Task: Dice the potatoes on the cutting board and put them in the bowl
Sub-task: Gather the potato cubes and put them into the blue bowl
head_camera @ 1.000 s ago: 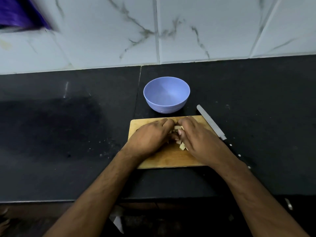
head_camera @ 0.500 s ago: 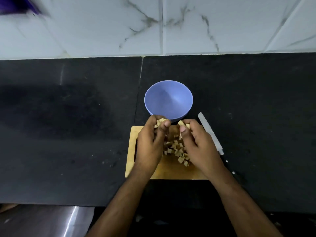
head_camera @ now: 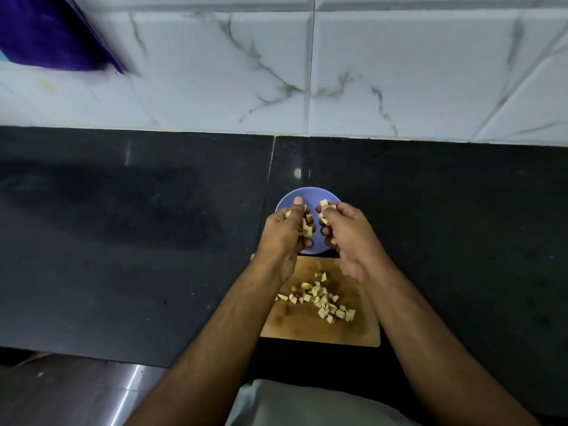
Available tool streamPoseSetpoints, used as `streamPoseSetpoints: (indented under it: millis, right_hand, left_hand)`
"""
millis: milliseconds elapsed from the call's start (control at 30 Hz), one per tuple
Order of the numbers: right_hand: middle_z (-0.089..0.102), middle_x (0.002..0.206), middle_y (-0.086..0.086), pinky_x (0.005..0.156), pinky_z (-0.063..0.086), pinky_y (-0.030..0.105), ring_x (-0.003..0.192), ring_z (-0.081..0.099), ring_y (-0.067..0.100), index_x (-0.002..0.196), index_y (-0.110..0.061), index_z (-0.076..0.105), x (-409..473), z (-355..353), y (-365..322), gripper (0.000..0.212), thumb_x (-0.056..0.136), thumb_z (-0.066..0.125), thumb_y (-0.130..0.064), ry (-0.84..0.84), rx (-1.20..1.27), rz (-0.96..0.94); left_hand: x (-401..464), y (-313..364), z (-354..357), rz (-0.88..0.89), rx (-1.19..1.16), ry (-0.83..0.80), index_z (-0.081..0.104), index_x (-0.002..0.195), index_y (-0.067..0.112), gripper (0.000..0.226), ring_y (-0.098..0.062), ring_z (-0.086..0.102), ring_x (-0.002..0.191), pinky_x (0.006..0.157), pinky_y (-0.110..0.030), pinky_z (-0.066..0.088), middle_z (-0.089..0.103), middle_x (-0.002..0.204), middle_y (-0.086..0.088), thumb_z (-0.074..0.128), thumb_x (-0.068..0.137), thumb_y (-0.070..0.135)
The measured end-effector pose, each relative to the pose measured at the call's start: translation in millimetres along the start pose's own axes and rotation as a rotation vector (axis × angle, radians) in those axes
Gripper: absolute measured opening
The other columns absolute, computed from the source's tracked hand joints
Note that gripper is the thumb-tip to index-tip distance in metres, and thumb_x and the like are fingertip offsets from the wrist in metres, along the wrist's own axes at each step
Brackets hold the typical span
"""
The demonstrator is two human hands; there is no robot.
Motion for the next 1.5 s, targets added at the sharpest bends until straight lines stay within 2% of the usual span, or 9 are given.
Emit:
streamPoseSetpoints:
  millis: [100, 167, 400, 567, 1033, 1133, 1267, 1367, 1500]
  right_hand:
    - [0.064, 0.077, 0.006, 0.064, 0.046, 0.035, 0.071, 0.058, 0.015, 0.098, -0.014, 0.069, 22.1, -0.4, -0.1, 0.022, 0.097, 0.054, -0.029, -0.016, -0.201, 0.025]
    - [0.068, 0.094, 0.006, 0.073, 0.050, 0.037, 0.085, 0.063, 0.017, 0.104, -0.016, 0.067, 32.4, -0.9, 0.2, 0.022, 0.099, 0.052, -0.030, -0.026, -0.431, -0.007]
    - [0.062, 0.114, 0.003, 0.082, 0.056, 0.032, 0.100, 0.063, 0.016, 0.123, -0.017, 0.061, 43.5, 0.6, -6.1, 0.027, 0.103, 0.043, -0.021, -0.015, -0.757, -0.162]
    - [0.058, 0.133, 0.000, 0.093, 0.051, 0.030, 0.118, 0.058, 0.014, 0.133, -0.020, 0.058, 41.0, -3.2, -10.3, 0.037, 0.100, 0.044, -0.009, -0.026, -0.735, -0.195]
    - [0.065, 0.123, -0.003, 0.099, 0.052, 0.030, 0.115, 0.060, 0.008, 0.126, -0.016, 0.063, 29.9, -5.4, -22.1, 0.034, 0.096, 0.053, -0.003, 0.005, -0.739, -0.483]
    - [0.063, 0.114, -0.004, 0.089, 0.056, 0.028, 0.104, 0.060, 0.006, 0.115, -0.019, 0.063, 28.0, -13.2, -23.5, 0.026, 0.092, 0.061, -0.008, 0.138, -0.811, -0.590]
    - [0.049, 0.124, 0.001, 0.080, 0.048, 0.022, 0.107, 0.054, 0.011, 0.124, -0.021, 0.058, 28.9, -27.7, -17.3, 0.034, 0.091, 0.067, -0.024, 0.236, -0.913, -0.593]
    - [0.050, 0.129, 0.006, 0.076, 0.044, 0.023, 0.106, 0.054, 0.012, 0.139, -0.017, 0.047, 33.3, -28.2, -5.1, 0.045, 0.099, 0.055, -0.035, 0.191, -0.894, -0.429]
    - [0.052, 0.132, 0.006, 0.077, 0.042, 0.023, 0.114, 0.055, 0.016, 0.145, -0.015, 0.040, 29.5, -19.3, 1.6, 0.048, 0.102, 0.049, -0.035, 0.125, -0.843, -0.357]
  left_hand:
    - [12.9, 0.0, 0.9, -0.046, 0.044, -0.021, 0.071, 0.097, -0.002, 0.034, -0.030, 0.071, 0.089, 0.096, -0.046, 0.056, 0.074, 0.094, -0.020, 0.055, 0.104, 0.028]
    - [19.7, -1.3, -2.2, -0.026, 0.128, -0.027, 0.073, 0.101, 0.000, 0.025, -0.030, 0.072, 0.096, 0.102, -0.050, 0.053, 0.075, 0.098, -0.022, 0.057, 0.103, 0.018]
    - [24.3, 7.2, -3.7, 0.080, 0.156, 0.018, 0.073, 0.109, 0.002, 0.024, -0.031, 0.075, 0.094, 0.083, -0.041, 0.062, 0.077, 0.098, -0.017, 0.055, 0.103, 0.018]
    - [28.5, -0.4, -11.3, 0.057, 0.125, 0.044, 0.073, 0.109, 0.001, 0.024, -0.033, 0.074, 0.098, 0.092, -0.050, 0.058, 0.076, 0.103, -0.018, 0.053, 0.104, 0.014]
    - [20.6, 5.9, -12.7, 0.368, 0.393, -0.001, 0.074, 0.092, 0.006, 0.013, -0.031, 0.072, 0.086, 0.080, -0.049, 0.060, 0.075, 0.086, -0.010, 0.065, 0.097, 0.014]
    - [20.3, 9.9, -18.2, 0.513, 0.616, 0.068, 0.072, 0.086, 0.020, 0.012, -0.010, 0.068, 0.082, 0.071, -0.030, 0.057, 0.071, 0.085, 0.002, 0.067, 0.097, 0.021]
    - [17.1, 13.6, -36.2, 0.536, 0.767, 0.202, 0.065, 0.112, 0.019, 0.020, 0.001, 0.057, 0.093, 0.071, -0.004, 0.044, 0.057, 0.108, 0.006, 0.068, 0.096, 0.030]
    - [19.3, 3.6, -46.7, 0.345, 0.619, 0.189, 0.062, 0.118, 0.018, 0.034, -0.004, 0.065, 0.092, 0.071, -0.010, 0.050, 0.064, 0.106, 0.009, 0.061, 0.097, 0.045]
    - [13.7, -8.6, -52.7, 0.273, 0.415, 0.129, 0.068, 0.114, 0.022, 0.035, -0.012, 0.073, 0.095, 0.086, -0.042, 0.061, 0.075, 0.103, 0.003, 0.053, 0.100, 0.050]
Point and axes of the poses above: each hand's wrist, its own x-axis towards the middle knuckle, its own z-axis out of the palm, y = z × x, the point moved 5 cm from there along x, towards the middle knuckle
